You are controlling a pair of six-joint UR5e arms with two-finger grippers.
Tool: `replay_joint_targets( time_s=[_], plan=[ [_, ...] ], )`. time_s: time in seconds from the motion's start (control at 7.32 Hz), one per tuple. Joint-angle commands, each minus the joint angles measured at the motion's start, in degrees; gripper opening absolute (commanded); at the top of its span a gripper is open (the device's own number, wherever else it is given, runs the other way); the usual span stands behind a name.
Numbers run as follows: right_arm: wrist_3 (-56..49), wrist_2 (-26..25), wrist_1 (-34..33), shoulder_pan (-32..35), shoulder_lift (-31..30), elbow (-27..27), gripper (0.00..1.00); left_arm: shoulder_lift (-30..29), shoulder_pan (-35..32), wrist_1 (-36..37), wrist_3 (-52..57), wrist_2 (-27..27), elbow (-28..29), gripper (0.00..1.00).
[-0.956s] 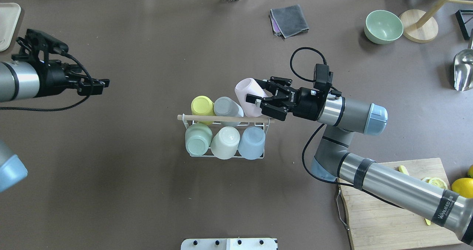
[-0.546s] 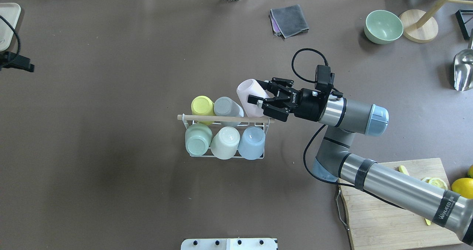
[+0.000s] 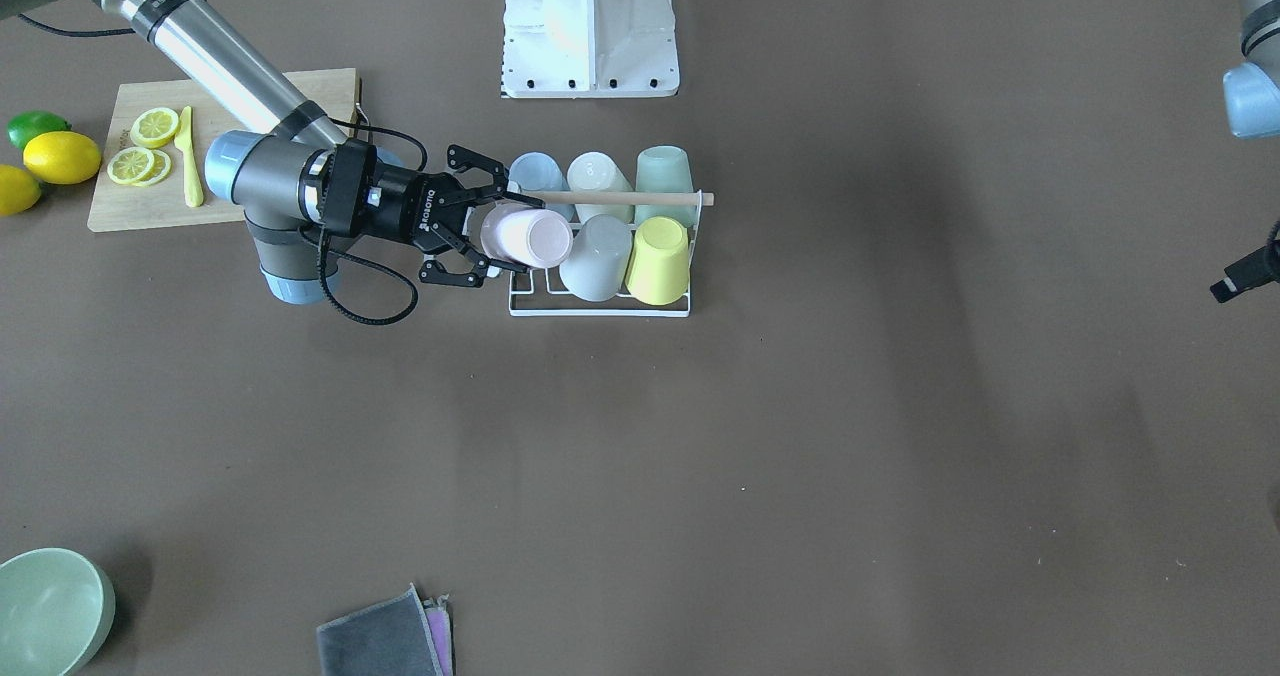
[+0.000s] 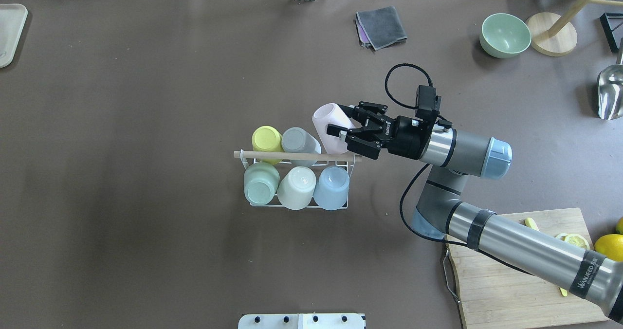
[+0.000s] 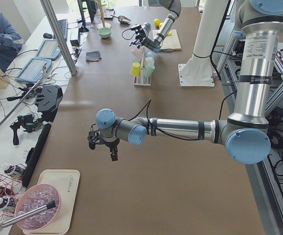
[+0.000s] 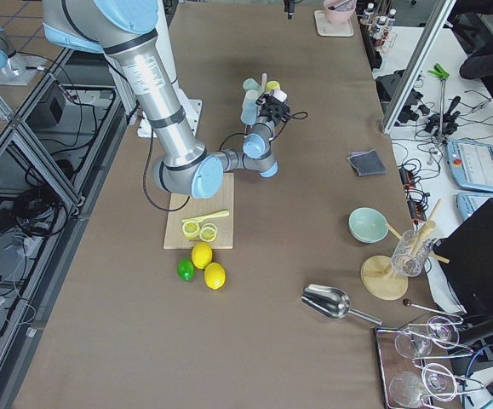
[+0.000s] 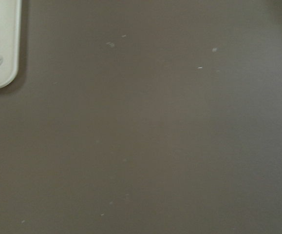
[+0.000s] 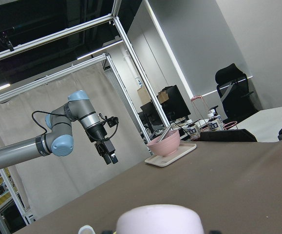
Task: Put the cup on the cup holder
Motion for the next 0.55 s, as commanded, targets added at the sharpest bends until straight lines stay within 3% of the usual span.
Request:
replay_joint_targets(
  time_s=[0.0,0.41],
  plan=[
    [0.0,-1.1,0.0,0.3,0.2,0.0,1.0,-0.2,-4.8,7.5,11.8,-1.6,0.9,0.98],
    [0.1,-1.1,-0.1,2.9,0.2,0.1,1.0,0.0,-7.6,9.0,25.0,0.7,0.8,0.98]
  ],
)
